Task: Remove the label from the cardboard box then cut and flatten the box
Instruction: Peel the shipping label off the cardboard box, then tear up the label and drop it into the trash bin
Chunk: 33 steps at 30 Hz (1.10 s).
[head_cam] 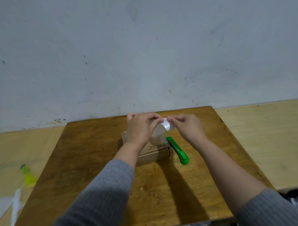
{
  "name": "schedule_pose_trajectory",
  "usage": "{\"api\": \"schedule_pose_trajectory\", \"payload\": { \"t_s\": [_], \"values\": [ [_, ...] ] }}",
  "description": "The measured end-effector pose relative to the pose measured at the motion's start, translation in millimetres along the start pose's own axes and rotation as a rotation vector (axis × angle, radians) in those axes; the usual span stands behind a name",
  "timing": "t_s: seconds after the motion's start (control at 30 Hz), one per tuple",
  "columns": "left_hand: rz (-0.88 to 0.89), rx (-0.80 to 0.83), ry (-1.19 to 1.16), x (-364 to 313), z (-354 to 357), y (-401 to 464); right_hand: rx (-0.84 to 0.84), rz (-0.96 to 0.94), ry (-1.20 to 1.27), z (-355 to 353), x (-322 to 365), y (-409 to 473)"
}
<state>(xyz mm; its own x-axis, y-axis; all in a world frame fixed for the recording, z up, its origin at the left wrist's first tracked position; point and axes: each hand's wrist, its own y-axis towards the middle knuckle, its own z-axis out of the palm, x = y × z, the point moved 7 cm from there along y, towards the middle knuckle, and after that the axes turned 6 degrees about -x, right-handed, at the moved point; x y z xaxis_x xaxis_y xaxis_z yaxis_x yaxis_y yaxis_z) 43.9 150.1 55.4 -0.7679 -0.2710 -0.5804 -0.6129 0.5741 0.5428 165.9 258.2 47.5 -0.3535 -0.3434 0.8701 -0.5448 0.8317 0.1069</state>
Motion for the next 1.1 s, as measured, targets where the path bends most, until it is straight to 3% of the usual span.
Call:
{"api": "schedule_pose_trajectory", "payload": {
  "t_s": [0.3, 0.47, 0.57, 0.67, 0.77, 0.97, 1.1],
  "values": [
    [-0.132, -0.033, 0.119, -21.8, -18.9, -33.9, 0.014, 0.077, 0.203, -17.3, 3.9, -26.2],
    [-0.245, -0.082, 0.096, -26.1, -46.8, -81.1, 0.046, -0.055, 0.138, -51.4, 8.5, -68.2],
    [-0.207, -0.09, 0.048, -44.6, -61.2, -101.8, 0.026, -0.15, 0.168, -65.8, 12.7, -106.9],
    [-0.19, -0.083, 0.01, -73.7, -68.1, -117.3, -0.139, -0.171, 0.313, -89.9, 8.0, -141.1],
    [-0.153, -0.054, -0.063, -103.8, -64.1, -130.3, -0.271, -0.231, 0.263, -116.8, 3.1, -167.0],
    [-0.003, -0.006, -0.092, -171.3, -51.0, -141.3, -0.316, -0.312, 0.211, -171.7, 11.1, -190.3],
    [0.092, 0.078, -0.153, -207.7, -28.4, -137.8, -0.371, -0.25, 0.286, -216.1, -1.7, -186.4]
  ]
}}
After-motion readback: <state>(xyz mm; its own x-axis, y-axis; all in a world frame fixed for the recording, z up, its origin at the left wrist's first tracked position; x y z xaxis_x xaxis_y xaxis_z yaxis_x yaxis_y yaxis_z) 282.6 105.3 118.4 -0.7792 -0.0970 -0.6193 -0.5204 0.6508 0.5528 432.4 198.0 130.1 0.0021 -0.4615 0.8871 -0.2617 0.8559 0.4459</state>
